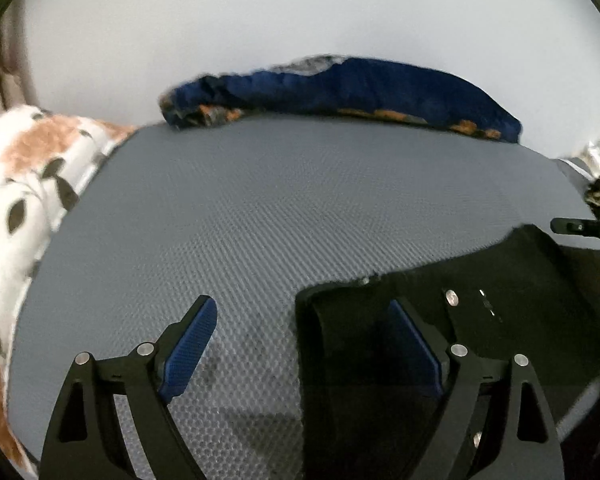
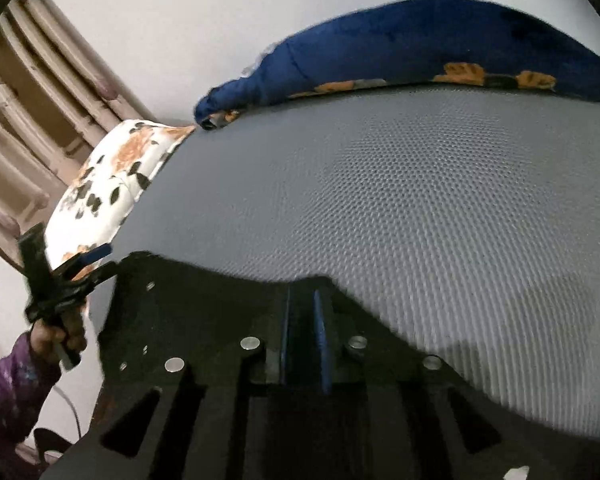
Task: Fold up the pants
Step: 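Lift the folded jeans with both grippers and fold them toward the left gripper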
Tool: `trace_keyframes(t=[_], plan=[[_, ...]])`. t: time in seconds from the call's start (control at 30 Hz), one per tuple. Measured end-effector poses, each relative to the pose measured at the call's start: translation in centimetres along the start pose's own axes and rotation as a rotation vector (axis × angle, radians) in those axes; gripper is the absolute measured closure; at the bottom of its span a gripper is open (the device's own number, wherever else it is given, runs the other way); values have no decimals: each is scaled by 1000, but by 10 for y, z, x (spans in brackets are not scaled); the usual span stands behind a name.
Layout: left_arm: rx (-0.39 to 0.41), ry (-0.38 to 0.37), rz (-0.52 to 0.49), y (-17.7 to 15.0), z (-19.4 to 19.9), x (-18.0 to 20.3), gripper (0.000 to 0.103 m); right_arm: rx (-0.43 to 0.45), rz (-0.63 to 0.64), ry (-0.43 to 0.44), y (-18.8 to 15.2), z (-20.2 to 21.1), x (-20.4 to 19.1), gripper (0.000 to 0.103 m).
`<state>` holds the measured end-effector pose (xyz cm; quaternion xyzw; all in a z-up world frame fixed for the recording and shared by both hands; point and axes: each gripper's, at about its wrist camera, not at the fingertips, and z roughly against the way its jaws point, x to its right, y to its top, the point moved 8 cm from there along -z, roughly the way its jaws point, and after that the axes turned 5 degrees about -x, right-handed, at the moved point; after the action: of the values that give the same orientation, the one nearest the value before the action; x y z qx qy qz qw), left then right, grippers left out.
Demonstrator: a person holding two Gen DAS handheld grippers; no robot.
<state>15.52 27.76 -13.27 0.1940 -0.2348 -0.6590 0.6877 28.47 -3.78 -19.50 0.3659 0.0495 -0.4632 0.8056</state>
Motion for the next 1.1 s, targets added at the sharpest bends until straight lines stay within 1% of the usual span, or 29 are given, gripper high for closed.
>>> trace_keyframes(t=[0.1, 0.13, 0.2, 0.23, 0.3, 0.33, 0.37, 0.4, 0.43, 0.47, 0.5, 0.53, 0.57, 0.6, 0.63, 0.67, 0.7, 0.73, 0.77, 0.8, 0.87, 0.9, 1.0, 1.03, 1.07, 1.1], plan=[[-81, -137, -4, -12, -10, 8, 16, 24, -51, 33, -20, 22, -5, 89], [-103, -153, -20, -14, -16, 11, 16, 26, -76, 50, -25, 24, -7, 88], [-138, -149, -90, -18, -29, 18, 16, 33, -123, 73, -36, 29, -9, 86], [-142, -159, -114, -18, -34, 21, 15, 38, -157, 92, -44, 32, -11, 85], [-131, -234, -96, -11, -37, 25, 18, 39, -193, 113, -56, 34, -15, 84], [-134, -250, -93, -9, -40, 27, 26, 42, -207, 117, -62, 36, -17, 83], [-136, -252, -98, -8, -42, 28, 27, 42, -219, 123, -67, 36, -18, 83], [-134, -251, -98, -6, -43, 28, 32, 42, -232, 133, -72, 38, -20, 83], [-144, -299, -98, -6, -43, 32, 57, 41, -244, 143, -77, 38, -23, 82], [-149, -349, -99, -7, -41, 38, 75, 43, -251, 147, -80, 38, -25, 82], [-131, -338, -113, -4, -40, 41, 78, 45, -257, 152, -82, 39, -26, 82], [-108, -275, -163, -2, -38, 46, 81, 47, -267, 161, -84, 39, -28, 81], [-100, -260, -185, -2, -38, 50, 83, 47, -277, 173, -85, 38, -30, 80], [-96, -255, -187, -2, -38, 51, 83, 51, -288, 185, -86, 38, -31, 79], [-102, -265, -168, -1, -39, 49, 83, 56, -299, 197, -86, 38, -32, 77], [-117, -286, -141, -2, -40, 47, 83, 57, -303, 202, -86, 37, -33, 76], [-135, -324, -100, -2, -40, 43, 83, 56, -303, 207, -86, 37, -35, 76], [-126, -361, -57, 0, -36, 36, 83, 58, -295, 211, -86, 37, -39, 76], [-125, -374, -49, -1, -35, 33, 83, 61, -287, 212, -85, 38, -41, 75], [-145, -395, -46, -5, -37, 31, 83, 63, -279, 213, -85, 38, -43, 74], [-158, -431, -30, -9, -38, 31, 83, 60, -269, 216, -84, 36, -48, 68], [-164, -447, -22, -9, -38, 31, 83, 57, -268, 215, -84, 34, -49, 67], [-180, -443, -21, -7, -41, 34, 83, 52, -277, 221, -84, 31, -50, 65], [-173, -420, -27, -4, -43, 34, 85, 53, -282, 227, -85, 30, -50, 65], [-168, -408, -30, -2, -43, 35, 90, 55, -283, 227, -85, 30, -50, 64], [-164, -401, -35, 4, -46, 39, 91, 55, -281, 226, -85, 30, -50, 64]])
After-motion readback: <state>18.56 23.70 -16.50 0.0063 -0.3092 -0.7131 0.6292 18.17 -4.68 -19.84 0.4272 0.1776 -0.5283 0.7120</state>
